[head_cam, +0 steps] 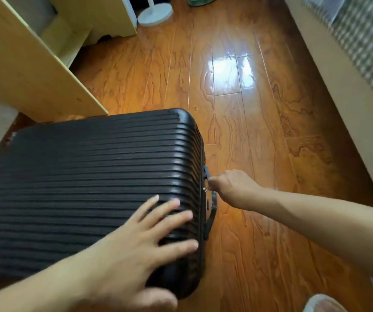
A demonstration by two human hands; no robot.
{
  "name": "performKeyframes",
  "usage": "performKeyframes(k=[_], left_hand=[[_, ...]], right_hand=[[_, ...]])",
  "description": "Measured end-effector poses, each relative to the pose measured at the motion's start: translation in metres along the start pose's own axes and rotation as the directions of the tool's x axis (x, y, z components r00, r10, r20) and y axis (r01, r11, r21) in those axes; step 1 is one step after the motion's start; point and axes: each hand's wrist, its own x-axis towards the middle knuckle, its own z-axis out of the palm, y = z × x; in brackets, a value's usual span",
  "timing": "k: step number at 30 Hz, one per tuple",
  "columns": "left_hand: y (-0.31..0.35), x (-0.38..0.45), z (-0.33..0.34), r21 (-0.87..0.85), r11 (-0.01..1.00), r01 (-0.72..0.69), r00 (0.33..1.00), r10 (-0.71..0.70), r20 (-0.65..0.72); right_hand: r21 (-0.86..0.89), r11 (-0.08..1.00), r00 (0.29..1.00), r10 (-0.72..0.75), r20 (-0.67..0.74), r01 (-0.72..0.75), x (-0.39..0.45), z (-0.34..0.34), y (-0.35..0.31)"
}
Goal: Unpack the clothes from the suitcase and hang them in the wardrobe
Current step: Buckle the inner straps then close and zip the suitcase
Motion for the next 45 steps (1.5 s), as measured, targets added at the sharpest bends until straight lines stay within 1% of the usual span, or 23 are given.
performKeyframes(k=[1,3,5,7,9,10,12,14,16,18,21,23,25,28,33,35,37,39,40,42,43,44,45], left_hand=[[0.01,-0.022,0.01,0.122,0.987,-0.105,0.994,0.104,0.018],[0.007,-0.032,0.023,0.29,0.937,-0.196,0.981,0.191,0.046],[-0.005,-0.016,0.025,0.296,0.933,-0.206,0.977,0.215,0.003],[-0.01,0.0,0.02,0.246,0.958,-0.147,0.988,0.155,-0.014],[-0.012,0.009,0.019,0.204,0.978,-0.035,0.999,0.041,-0.023],[-0.013,0.013,0.019,0.169,0.986,0.012,0.999,-0.006,-0.035],[-0.018,0.019,0.018,0.125,0.989,0.077,0.995,-0.069,-0.065],[-0.03,0.033,0.016,0.112,0.99,0.089,0.993,-0.079,-0.09],[-0.049,0.059,0.013,0.111,0.987,0.117,0.987,-0.103,-0.124],[-0.065,0.09,0.008,0.109,0.977,0.184,0.977,-0.17,-0.127],[-0.087,0.147,0.003,0.105,0.955,0.277,0.958,-0.266,-0.106],[-0.1,0.18,0.003,0.084,0.939,0.335,0.938,-0.323,-0.124],[-0.107,0.199,0.003,0.046,0.935,0.352,0.929,-0.342,-0.142],[-0.117,0.184,0.002,-0.058,0.944,0.326,0.936,-0.331,-0.124],[-0.119,0.095,0.022,0.057,0.946,0.319,0.946,-0.315,-0.076],[-0.122,0.084,0.029,0.073,0.946,0.316,0.947,-0.311,-0.075],[-0.123,0.086,0.03,0.051,0.943,0.33,0.942,-0.326,-0.074],[-0.122,0.086,0.03,0.015,0.945,0.326,0.944,-0.324,-0.068],[-0.124,0.085,0.031,0.007,0.947,0.32,0.945,-0.318,-0.073],[-0.124,0.083,0.033,-0.004,0.95,0.311,0.946,-0.31,-0.092],[-0.124,0.083,0.034,0.004,0.951,0.31,0.947,-0.308,-0.095],[-0.124,0.083,0.035,0.014,0.95,0.31,0.947,-0.308,-0.093],[-0.122,0.085,0.035,0.026,0.949,0.313,0.946,-0.309,-0.096]], right_hand=[[-0.012,0.998,0.998,0.055,0.01,-0.055,0.002,-0.003,0.0],[-0.019,0.994,0.994,0.11,0.002,-0.11,0.007,-0.009,0.005],[0.016,0.992,0.99,0.127,-0.057,-0.126,0.007,-0.003,0.011],[0.02,0.994,0.989,0.112,-0.097,-0.111,-0.004,0.001,0.018],[0.007,1.0,0.994,-0.02,-0.105,0.021,-0.017,0.005,0.021],[0.036,0.998,0.995,-0.049,-0.082,0.052,-0.028,0.011,0.022],[0.096,0.994,0.999,-0.047,-0.007,0.048,-0.054,0.02,0.016],[0.092,0.995,0.999,-0.039,-0.019,0.041,-0.079,0.027,0.01],[0.15,0.989,0.996,0.01,-0.09,0.003,-0.089,0.023,0.015],[0.143,0.988,0.988,0.072,-0.135,-0.052,-0.08,0.014,0.027],[0.112,0.972,0.952,0.228,-0.206,-0.208,-0.056,0.002,0.053],[0.094,0.944,0.924,0.328,-0.198,-0.315,-0.041,0.004,0.059],[0.155,0.92,0.912,0.382,-0.149,-0.36,-0.027,0.009,0.049],[0.292,0.853,0.886,0.463,-0.037,-0.434,-0.019,0.018,0.019],[0.317,0.845,0.884,0.466,-0.044,-0.43,-0.026,0.022,0.005],[0.251,0.88,0.903,0.427,-0.047,-0.403,-0.023,0.028,-0.005],[0.149,0.889,0.894,0.444,-0.055,-0.432,-0.019,0.035,-0.018],[0.124,0.867,0.869,0.492,-0.047,-0.484,-0.014,0.036,-0.025],[0.139,0.844,0.851,0.525,-0.012,-0.518,-0.014,0.035,-0.024],[0.12,0.814,0.822,0.555,0.13,-0.568,-0.015,0.037,-0.016],[0.07,0.793,0.786,0.581,0.211,-0.605,-0.018,0.037,-0.007],[0.053,0.734,0.716,0.64,0.277,-0.677,-0.021,0.035,0.004],[0.099,0.636,0.628,0.704,0.332,-0.765,-0.024,0.029,0.015]])
